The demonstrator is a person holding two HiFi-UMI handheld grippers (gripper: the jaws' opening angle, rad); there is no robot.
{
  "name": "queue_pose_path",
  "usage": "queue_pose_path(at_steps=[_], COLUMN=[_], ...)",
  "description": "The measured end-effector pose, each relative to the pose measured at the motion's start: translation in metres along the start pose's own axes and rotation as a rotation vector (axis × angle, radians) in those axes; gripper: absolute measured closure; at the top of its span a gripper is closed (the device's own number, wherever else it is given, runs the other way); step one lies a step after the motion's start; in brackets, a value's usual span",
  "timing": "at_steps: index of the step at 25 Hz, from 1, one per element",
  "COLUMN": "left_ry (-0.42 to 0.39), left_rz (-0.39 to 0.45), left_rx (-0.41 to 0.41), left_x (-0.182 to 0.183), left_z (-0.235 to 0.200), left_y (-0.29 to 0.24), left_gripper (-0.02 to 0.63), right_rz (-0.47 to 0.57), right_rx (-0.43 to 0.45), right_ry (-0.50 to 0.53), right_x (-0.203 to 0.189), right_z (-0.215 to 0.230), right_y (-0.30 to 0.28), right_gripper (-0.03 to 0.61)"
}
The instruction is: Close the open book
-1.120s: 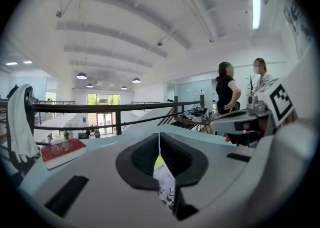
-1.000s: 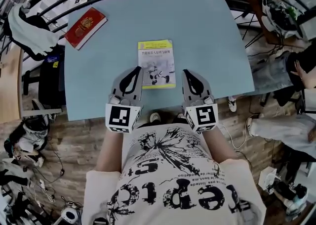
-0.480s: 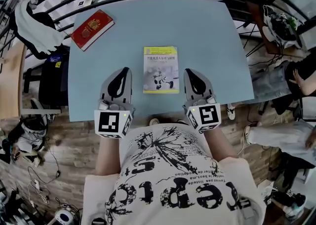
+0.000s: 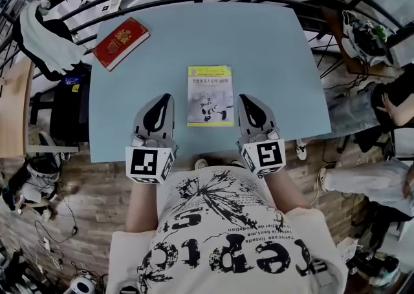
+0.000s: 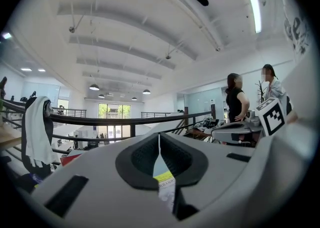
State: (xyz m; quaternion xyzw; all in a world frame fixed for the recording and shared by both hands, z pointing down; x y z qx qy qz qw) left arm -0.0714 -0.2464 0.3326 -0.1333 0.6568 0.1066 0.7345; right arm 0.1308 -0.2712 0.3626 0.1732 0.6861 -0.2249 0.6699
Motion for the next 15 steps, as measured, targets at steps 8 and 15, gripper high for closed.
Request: queue_pose_path(at_steps=[8, 15], left_ry=[-0.014, 0.001], left_rz=[-0.046, -0.065], left_rx=[-0.008, -0.011], left_x=[-0.014, -0.022], left_z=[0.002, 0.004], left_y=[0.0, 0.002], left_gripper=[0.591, 0.591], right_rz=[-0.015, -0.013], right_rx=[0.009, 0.015], right_ry=[-0.017, -0.016], right_x=[-0.01, -0.012], right_z=[-0.009, -0.011], right_y=[0.0, 0.001], right_gripper=[0.571, 0.571])
Point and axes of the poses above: the fingertips, and each gripper's own axes: y backward along the fingers, z to its right, x out of its top, the point moved 3 cm from there along y, backward along the fingers, and after that the axes turned 5 degrees about -y, right-handed, at the moved point
